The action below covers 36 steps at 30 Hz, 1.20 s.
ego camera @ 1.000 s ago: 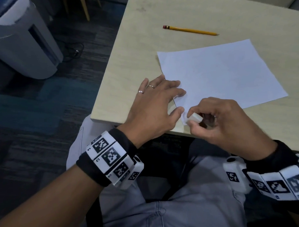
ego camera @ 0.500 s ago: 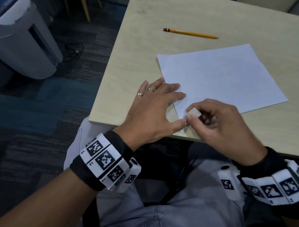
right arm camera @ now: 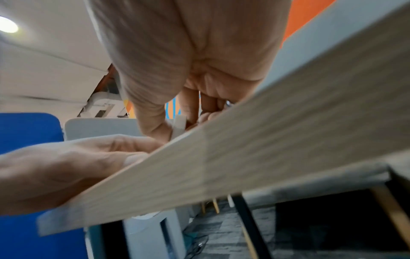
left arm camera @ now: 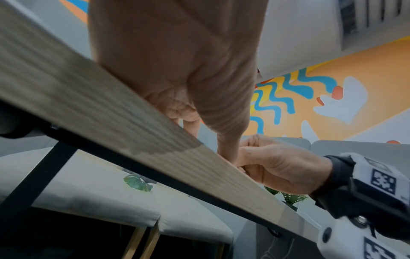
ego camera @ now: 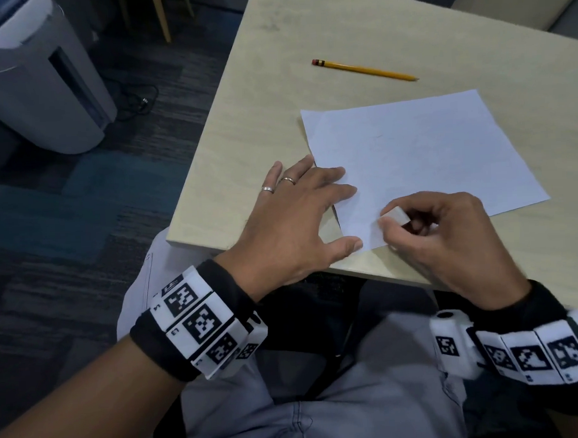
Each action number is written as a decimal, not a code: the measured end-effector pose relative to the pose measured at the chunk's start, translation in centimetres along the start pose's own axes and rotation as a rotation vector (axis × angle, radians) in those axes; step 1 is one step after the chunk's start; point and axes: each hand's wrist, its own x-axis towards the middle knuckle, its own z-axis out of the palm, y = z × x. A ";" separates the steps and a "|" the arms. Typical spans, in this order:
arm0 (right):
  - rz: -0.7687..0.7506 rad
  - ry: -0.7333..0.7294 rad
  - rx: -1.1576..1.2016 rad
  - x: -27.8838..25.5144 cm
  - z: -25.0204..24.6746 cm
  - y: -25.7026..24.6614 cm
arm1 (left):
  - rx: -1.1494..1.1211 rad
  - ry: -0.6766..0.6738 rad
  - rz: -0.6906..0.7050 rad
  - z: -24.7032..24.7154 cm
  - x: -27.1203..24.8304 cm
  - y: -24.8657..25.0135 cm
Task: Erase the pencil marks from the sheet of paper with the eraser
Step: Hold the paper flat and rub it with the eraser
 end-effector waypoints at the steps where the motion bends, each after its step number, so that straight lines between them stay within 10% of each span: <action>1: -0.022 0.015 -0.023 0.0 0.1 -0.2 | 0.004 -0.001 -0.003 0.0 0.0 0.0; 36: -0.029 0.090 0.028 1.5 1.3 0.2 | 0.020 -0.016 0.016 -0.2 -0.1 -0.1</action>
